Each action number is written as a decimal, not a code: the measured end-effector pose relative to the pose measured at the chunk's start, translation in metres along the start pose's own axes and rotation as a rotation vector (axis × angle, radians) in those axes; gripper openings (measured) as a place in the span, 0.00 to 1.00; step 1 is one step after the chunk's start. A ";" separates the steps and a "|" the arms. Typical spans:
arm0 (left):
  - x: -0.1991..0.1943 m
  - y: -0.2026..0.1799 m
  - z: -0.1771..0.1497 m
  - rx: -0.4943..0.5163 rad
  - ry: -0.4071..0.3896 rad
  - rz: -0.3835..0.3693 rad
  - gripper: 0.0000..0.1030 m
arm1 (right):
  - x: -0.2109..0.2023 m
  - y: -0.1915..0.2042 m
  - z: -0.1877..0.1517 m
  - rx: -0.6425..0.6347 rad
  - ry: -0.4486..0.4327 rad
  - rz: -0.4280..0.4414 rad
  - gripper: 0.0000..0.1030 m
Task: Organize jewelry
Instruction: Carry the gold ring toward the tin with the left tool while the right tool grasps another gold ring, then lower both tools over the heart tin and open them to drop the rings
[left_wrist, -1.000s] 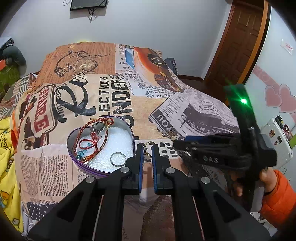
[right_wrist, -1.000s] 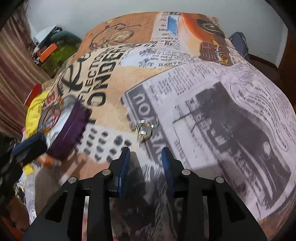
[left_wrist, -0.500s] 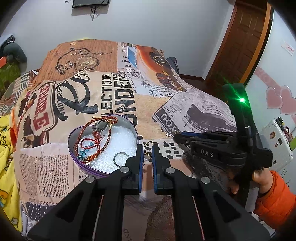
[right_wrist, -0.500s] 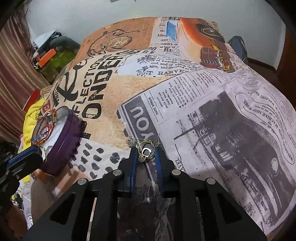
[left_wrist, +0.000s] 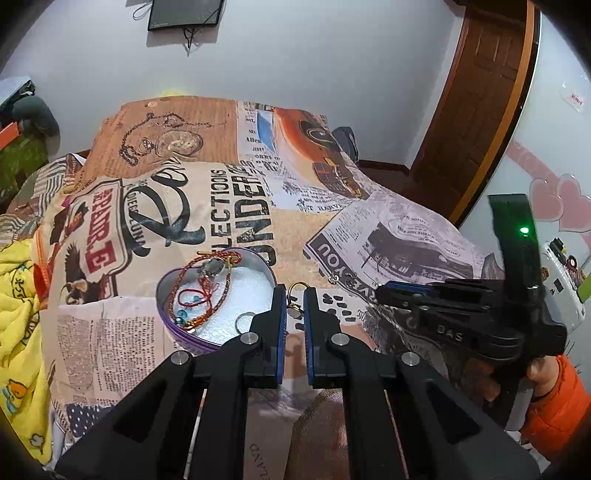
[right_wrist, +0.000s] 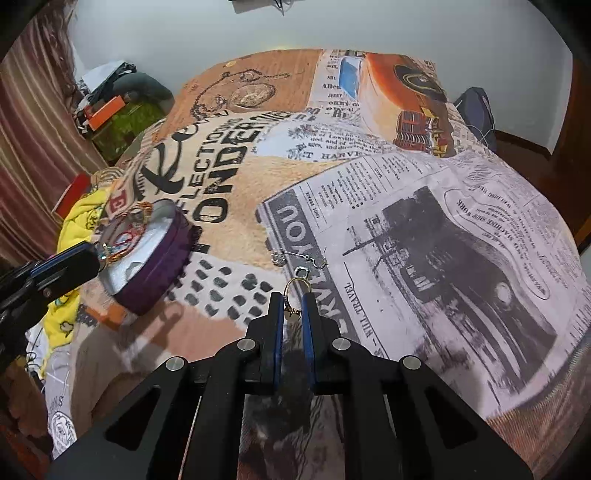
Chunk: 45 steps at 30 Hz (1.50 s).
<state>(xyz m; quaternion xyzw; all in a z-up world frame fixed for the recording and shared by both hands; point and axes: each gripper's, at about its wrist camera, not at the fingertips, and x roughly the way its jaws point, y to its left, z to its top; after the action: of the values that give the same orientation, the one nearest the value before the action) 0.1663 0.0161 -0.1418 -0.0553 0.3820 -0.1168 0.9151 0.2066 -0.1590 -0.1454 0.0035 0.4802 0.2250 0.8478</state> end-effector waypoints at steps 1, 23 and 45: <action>-0.002 0.001 0.001 -0.002 -0.004 0.001 0.07 | -0.004 0.002 0.001 -0.006 -0.009 0.000 0.09; -0.030 0.050 0.010 -0.035 -0.063 0.103 0.07 | -0.019 0.078 0.037 -0.093 -0.125 0.186 0.09; 0.016 0.062 -0.003 -0.080 0.041 0.023 0.07 | 0.030 0.090 0.043 -0.132 -0.011 0.199 0.09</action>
<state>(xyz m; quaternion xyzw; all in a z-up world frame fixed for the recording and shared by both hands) 0.1860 0.0714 -0.1665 -0.0851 0.4054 -0.0920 0.9055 0.2206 -0.0573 -0.1272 -0.0036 0.4567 0.3393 0.8223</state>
